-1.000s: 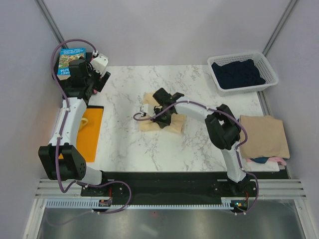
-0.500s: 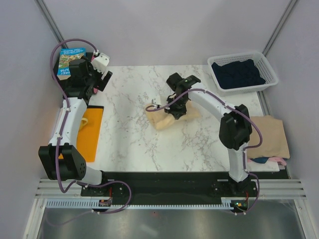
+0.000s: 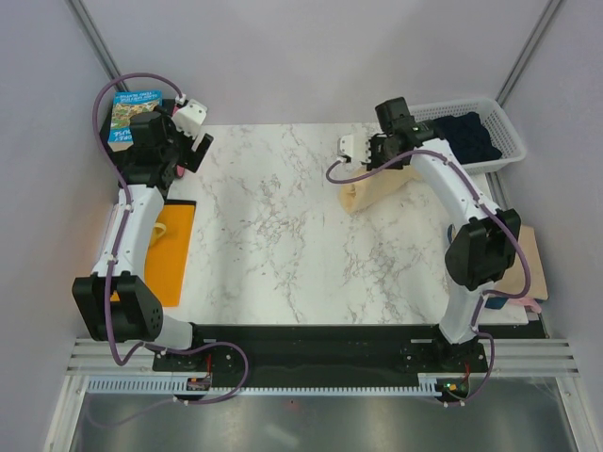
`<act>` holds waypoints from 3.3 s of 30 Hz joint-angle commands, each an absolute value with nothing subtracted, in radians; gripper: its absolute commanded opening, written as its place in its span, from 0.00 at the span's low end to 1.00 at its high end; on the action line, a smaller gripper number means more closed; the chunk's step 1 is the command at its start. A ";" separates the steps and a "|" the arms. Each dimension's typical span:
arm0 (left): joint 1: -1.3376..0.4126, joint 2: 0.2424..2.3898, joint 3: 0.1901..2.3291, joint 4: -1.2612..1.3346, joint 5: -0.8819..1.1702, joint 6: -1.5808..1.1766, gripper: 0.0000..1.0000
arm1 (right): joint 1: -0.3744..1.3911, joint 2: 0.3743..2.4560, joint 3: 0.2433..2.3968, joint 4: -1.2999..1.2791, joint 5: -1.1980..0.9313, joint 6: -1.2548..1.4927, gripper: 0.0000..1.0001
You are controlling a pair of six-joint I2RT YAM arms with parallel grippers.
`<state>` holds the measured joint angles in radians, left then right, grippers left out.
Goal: Fold and stack the t-shirts
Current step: Put the neatly folded tshirt into the corner of the board with the right arm
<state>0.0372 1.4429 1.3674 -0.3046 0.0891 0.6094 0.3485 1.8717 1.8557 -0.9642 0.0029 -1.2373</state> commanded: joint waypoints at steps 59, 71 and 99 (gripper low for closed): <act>-0.043 1.486 1.482 -0.299 0.118 0.649 0.98 | -0.248 1.648 1.506 -0.742 0.138 -1.279 0.00; -0.071 1.494 1.497 -0.308 0.098 0.652 0.98 | -0.434 1.569 1.459 -0.752 0.046 -1.382 0.00; -0.138 1.514 1.539 -0.330 0.072 0.670 0.98 | -0.531 1.319 1.466 -1.043 -0.116 -1.707 0.00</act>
